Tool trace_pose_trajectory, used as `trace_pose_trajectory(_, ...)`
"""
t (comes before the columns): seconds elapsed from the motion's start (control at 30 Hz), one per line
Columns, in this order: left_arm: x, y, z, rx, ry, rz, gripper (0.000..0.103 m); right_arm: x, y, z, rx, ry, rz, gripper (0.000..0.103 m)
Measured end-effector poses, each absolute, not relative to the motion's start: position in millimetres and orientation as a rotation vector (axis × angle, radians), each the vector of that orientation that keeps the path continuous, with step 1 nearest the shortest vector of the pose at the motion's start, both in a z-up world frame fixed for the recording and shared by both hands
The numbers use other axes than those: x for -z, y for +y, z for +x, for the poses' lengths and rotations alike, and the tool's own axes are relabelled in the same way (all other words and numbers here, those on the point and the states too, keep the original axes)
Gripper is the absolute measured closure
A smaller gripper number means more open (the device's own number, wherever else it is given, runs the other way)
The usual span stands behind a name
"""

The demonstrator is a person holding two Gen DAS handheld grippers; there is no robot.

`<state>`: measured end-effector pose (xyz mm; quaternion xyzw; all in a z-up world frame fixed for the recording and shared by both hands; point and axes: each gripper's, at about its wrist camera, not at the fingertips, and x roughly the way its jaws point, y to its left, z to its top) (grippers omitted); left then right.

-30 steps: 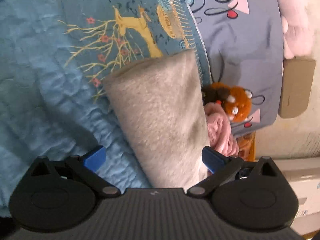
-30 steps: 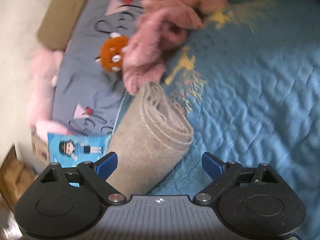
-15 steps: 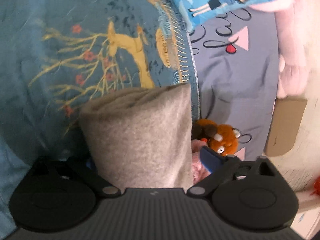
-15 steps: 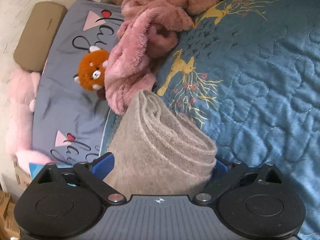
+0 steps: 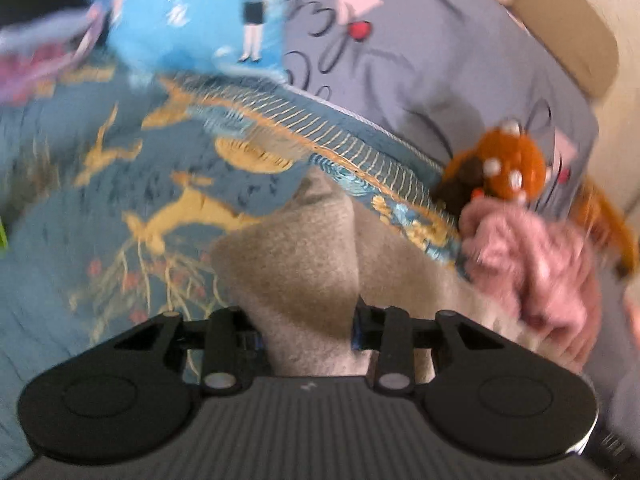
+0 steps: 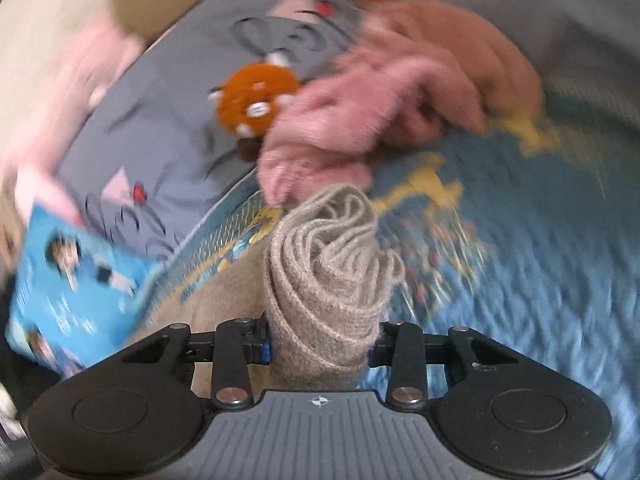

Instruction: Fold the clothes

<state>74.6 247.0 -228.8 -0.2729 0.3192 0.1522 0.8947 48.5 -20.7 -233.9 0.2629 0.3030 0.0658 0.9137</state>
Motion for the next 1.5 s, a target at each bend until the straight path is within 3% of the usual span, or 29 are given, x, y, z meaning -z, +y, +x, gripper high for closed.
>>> trace_pose_trajectory(0.2,215.4,227.0,85.1,-0.313,0.716,-0.375,0.065,218.5,0.9,49.4,-0.165,0.597,0.278,0.067)
trace_pose_trajectory(0.4,193.0,212.3,83.9,-0.326,0.637,-0.233,0.065,190.8,21.9,51.8,-0.223,0.473,0.115,0.067)
trace_pose_trajectory(0.8,135.1,278.1,177.8,-0.404,0.461,-0.09,0.064,164.1,125.4,178.8,-0.298,0.269,-0.116,0.067)
trace_pose_trajectory(1.03,167.2,330.2,283.8,-0.432,0.452,-0.003,0.064,179.4,174.8,265.1,-0.314,0.196,-0.256,0.066)
trace_pose_trajectory(1.17,208.4,357.8,326.4,-0.437,0.459,-0.04,0.063,217.6,185.8,314.1,-0.294,0.299,-0.232,0.065)
trace_pose_trajectory(1.27,254.9,370.8,350.3,-0.451,0.527,-0.081,0.059,252.1,184.5,340.6,-0.258,0.384,-0.18,0.062)
trace_pose_trajectory(1.33,278.8,374.0,340.7,-0.488,0.458,-0.119,0.046,265.2,177.1,341.2,-0.24,0.378,-0.135,0.058)
trace_pose_trajectory(1.4,289.9,376.4,337.1,-0.513,0.421,-0.138,0.042,267.9,171.3,340.0,-0.23,0.369,-0.102,0.052)
trace_pose_trajectory(1.5,294.9,387.8,339.5,-0.564,0.411,-0.188,0.02,268.0,165.6,341.6,-0.2,0.373,-0.071,0.042)
